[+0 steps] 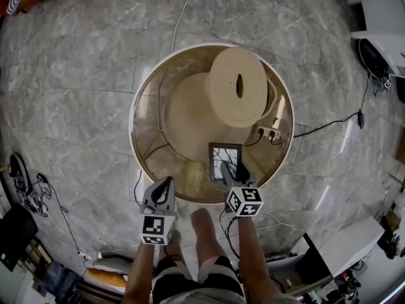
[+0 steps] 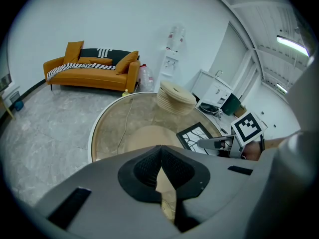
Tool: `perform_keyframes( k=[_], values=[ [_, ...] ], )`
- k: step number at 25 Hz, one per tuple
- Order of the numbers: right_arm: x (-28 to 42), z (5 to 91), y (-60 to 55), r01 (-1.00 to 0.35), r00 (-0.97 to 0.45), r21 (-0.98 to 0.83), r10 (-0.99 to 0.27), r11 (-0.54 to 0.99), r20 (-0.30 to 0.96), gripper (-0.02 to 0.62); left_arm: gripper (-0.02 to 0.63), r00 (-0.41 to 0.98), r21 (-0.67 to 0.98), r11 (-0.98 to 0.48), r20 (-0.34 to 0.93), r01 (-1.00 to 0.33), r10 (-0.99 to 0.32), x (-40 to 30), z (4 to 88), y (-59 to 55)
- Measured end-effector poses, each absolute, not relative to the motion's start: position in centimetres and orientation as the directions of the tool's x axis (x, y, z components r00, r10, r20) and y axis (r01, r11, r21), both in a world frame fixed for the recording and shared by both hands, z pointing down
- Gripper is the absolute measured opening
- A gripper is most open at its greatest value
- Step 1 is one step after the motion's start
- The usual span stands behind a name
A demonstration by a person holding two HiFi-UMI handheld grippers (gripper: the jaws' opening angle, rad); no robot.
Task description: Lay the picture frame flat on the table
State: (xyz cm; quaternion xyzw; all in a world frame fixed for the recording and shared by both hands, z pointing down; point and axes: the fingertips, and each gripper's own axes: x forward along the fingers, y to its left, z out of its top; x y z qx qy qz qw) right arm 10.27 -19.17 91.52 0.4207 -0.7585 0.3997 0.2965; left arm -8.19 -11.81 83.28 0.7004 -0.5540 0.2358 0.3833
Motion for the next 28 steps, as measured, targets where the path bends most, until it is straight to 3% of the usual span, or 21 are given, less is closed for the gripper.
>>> perform_keyframes(
  k=[19, 28],
  values=[
    [10.6, 91.9, -18.5, -0.897, -0.398, -0.255, -0.409, 0.362, 0.821, 0.311, 0.017, 0.274, 0.268, -0.101, 0.756, -0.958, -0.594, -8.0, 82.4, -9.9],
    [11.3, 88.3, -18.5, -0.888, -0.426, -0.271, -0.443, 0.372, 0.789, 0.311, 0.017, 0.281, 0.254, -0.134, 0.734, -0.958, -0.619, -7.6, 80.2, -9.8]
  ],
)
